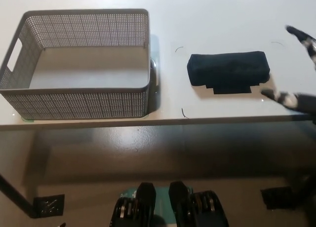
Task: Use the right hand to pick up the pencil case on the right hand side and put it into a grey container on the left side
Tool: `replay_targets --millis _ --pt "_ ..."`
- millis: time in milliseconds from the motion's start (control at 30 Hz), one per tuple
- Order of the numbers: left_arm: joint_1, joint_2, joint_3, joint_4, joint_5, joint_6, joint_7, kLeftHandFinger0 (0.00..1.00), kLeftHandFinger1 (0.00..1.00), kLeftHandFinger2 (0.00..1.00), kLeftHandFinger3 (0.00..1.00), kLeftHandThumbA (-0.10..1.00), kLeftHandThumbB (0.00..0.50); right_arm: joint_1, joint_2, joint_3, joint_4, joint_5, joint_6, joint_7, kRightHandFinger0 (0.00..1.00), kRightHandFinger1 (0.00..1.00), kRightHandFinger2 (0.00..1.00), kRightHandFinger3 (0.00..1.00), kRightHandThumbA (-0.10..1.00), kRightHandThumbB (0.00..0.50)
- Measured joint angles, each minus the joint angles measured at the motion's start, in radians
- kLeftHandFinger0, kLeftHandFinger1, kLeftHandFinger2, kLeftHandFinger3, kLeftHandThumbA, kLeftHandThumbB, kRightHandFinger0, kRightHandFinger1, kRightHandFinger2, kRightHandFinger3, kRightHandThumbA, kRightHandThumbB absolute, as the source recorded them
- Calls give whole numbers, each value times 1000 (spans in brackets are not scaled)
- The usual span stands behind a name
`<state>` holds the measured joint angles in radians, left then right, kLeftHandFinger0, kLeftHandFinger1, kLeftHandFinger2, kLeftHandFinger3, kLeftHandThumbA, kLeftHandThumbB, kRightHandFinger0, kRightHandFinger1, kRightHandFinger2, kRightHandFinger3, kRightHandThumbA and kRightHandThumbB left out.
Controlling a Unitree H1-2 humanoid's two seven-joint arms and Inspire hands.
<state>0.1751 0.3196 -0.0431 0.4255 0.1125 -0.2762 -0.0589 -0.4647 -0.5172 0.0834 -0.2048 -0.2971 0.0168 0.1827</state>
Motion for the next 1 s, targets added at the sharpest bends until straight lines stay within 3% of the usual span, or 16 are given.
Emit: replay_targets --millis 100,567,800,1000 --pt "0 0 0 1 -2 -7 -4 1000 1000 1000 1000 1000 347 -87 5 52 81 -26 21 22 1000 1000 1000 1000 836 500" --pt "0 0 0 1 -2 -13 -13 1000 1000 1000 1000 1000 365 -427 79 352 596 -197 60 81 1000 1000 1000 1000 876 500" --pt "1 0 0 1 -4 -13 -16 1000 1000 1000 1000 1000 331 -555 144 447 860 -252 61 82 1000 1000 1000 1000 823 500" --pt "7 0 4 0 -7 -16 -23 1000 1000 1000 1000 1000 347 -646 186 484 1021 -286 59 82 1000 1000 1000 1000 764 500"
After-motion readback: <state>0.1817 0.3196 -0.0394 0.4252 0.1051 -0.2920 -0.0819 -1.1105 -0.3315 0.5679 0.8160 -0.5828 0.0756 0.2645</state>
